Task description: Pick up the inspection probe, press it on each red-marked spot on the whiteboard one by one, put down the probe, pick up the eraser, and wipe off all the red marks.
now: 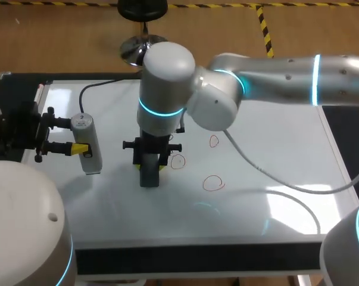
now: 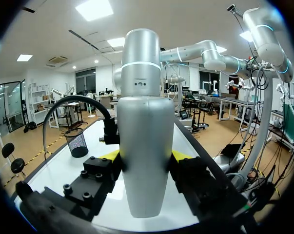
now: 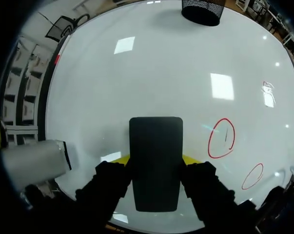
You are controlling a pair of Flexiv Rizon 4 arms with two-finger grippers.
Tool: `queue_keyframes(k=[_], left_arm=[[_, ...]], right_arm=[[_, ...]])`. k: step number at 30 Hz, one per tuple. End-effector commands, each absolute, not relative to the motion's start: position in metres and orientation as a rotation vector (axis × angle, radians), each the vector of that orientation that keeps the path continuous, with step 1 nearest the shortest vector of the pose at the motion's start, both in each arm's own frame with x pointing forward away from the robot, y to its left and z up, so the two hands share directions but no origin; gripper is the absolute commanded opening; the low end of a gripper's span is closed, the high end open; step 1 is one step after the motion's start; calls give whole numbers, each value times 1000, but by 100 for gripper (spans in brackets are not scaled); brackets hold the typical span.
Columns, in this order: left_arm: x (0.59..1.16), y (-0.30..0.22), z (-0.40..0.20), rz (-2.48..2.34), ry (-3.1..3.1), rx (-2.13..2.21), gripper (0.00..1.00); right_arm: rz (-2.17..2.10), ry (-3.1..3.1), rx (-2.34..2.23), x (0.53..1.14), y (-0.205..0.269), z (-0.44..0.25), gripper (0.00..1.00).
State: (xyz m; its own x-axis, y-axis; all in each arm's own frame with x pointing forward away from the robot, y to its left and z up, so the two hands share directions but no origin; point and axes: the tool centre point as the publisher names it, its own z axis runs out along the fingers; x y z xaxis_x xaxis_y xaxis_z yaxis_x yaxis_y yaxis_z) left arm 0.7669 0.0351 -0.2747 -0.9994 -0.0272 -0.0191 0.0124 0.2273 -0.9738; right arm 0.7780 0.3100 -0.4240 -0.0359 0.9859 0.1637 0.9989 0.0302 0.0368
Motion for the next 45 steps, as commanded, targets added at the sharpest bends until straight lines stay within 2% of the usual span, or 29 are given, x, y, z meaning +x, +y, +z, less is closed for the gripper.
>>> queue_keyframes(k=[1, 30, 40, 45], left_arm=[[765, 35, -272, -1928, 2436, -17, 0], [765, 35, -272, -1928, 2436, -17, 0], [765, 35, -272, -1928, 2436, -17, 0], [765, 35, -272, -1928, 2436, -17, 0]], right_arm=[[-183, -2177, -2130, 787, 313, -440, 0], [-50, -1968, -2315, 806, 213, -471, 0], [-49, -1930, -2403, 805, 179, -455, 0], [-108, -1940, -2421, 803, 178, -431, 0]])
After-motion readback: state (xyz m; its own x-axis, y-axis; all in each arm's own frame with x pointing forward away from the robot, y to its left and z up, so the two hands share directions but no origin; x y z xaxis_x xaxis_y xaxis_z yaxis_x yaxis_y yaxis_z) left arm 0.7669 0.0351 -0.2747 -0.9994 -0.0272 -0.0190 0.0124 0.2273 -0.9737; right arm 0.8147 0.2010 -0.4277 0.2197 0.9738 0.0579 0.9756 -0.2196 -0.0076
